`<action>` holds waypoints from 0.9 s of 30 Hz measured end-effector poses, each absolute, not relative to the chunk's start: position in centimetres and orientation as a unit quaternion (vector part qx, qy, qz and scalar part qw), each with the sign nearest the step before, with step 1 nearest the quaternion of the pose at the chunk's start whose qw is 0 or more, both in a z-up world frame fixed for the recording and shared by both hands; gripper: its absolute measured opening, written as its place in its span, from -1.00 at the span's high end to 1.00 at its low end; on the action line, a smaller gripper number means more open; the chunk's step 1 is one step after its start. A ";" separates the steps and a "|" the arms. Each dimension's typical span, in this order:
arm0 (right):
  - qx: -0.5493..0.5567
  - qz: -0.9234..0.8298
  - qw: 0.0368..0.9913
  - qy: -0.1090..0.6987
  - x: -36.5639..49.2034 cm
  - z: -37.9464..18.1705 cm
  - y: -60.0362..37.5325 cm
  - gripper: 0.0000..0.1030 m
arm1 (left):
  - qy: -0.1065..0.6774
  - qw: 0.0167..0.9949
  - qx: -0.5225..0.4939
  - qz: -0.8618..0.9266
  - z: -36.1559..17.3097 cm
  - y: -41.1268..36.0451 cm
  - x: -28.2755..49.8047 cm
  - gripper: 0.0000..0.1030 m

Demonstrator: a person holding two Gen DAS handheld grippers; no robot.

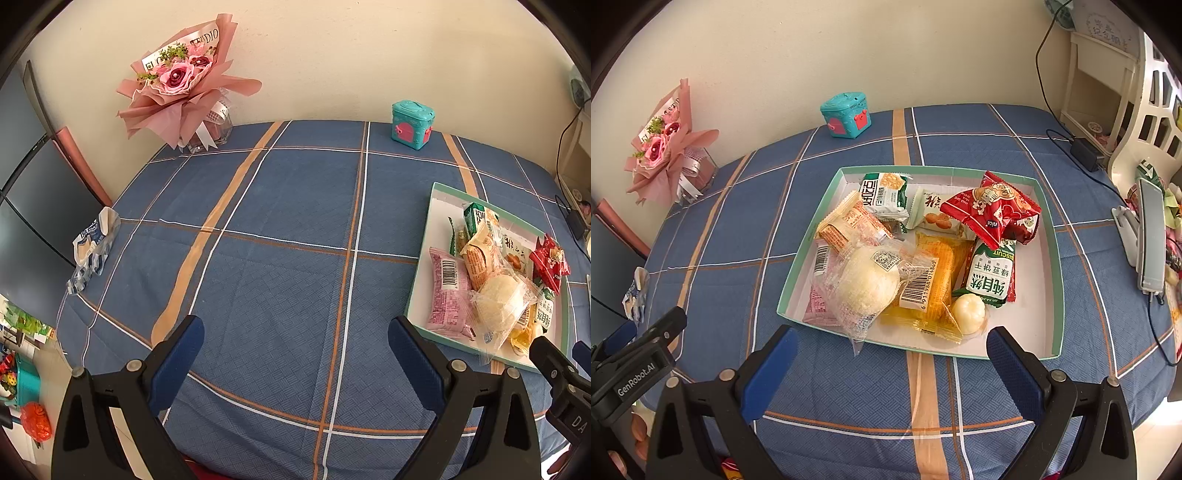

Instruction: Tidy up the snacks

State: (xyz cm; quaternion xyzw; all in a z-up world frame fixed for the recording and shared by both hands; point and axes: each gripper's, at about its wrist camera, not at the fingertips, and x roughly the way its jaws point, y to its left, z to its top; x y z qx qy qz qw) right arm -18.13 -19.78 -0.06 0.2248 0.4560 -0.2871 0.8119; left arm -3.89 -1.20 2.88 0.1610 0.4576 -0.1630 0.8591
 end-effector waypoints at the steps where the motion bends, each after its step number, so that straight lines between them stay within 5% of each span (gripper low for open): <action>1: 0.225 -0.287 0.812 0.456 -18.1 -0.1 -19.8 -1.00 | 0.458 0.859 0.161 -0.163 2.9 -1.2 -3.9 -0.94; 27: 0.225 -0.287 0.811 0.458 -18.1 -0.1 -19.8 -1.00 | 0.461 0.859 0.160 -0.159 2.8 -0.8 -3.7 -0.94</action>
